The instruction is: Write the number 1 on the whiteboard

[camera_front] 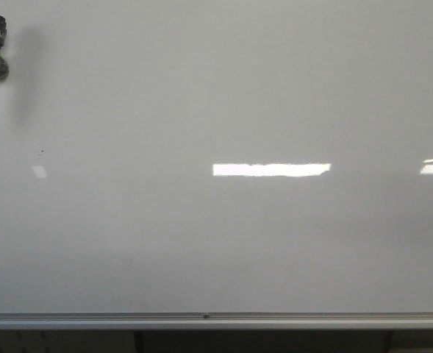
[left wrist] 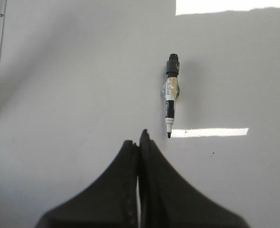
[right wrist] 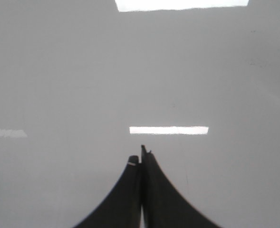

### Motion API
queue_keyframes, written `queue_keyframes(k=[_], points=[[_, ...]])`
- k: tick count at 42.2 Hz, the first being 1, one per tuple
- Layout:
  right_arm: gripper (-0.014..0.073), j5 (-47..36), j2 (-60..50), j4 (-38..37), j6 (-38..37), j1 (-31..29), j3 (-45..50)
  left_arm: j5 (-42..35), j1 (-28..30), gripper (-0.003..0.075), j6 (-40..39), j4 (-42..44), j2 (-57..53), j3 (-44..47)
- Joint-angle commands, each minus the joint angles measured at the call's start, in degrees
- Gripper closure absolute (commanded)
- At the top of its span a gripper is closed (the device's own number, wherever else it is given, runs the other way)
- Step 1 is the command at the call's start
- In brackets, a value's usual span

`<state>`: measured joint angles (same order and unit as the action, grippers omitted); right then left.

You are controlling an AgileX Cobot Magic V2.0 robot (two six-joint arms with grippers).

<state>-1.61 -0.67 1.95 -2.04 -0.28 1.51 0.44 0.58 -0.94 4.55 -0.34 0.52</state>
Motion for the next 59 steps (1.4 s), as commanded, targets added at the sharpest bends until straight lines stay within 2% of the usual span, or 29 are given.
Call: queue_keyframes(k=[1, 18, 27, 50, 59], points=[[0.0689, -4.83, -0.92, -0.72, 0.09, -0.42, -1.23, -4.90, 0.00, 0.0741, -0.53, -0.07, -1.00, 1.25], [0.0689, -4.83, -0.92, -0.72, 0.09, -0.42, -1.23, -4.90, 0.00, 0.0741, -0.53, -0.07, -1.00, 1.25], [0.0689, -4.83, -0.92, -0.72, 0.09, -0.42, -1.23, -4.90, -2.68, 0.0741, -0.53, -0.07, -1.00, 1.25], [0.0689, -4.87, -0.92, -0.72, 0.09, -0.42, -1.23, -4.90, -2.72, 0.0741, -0.53, -0.07, -1.00, 1.25], [0.0689, -2.73, -0.92, -0.72, 0.09, -0.42, -4.74, -8.98, -2.72, 0.0741, -0.64, -1.47, -1.00, -0.63]])
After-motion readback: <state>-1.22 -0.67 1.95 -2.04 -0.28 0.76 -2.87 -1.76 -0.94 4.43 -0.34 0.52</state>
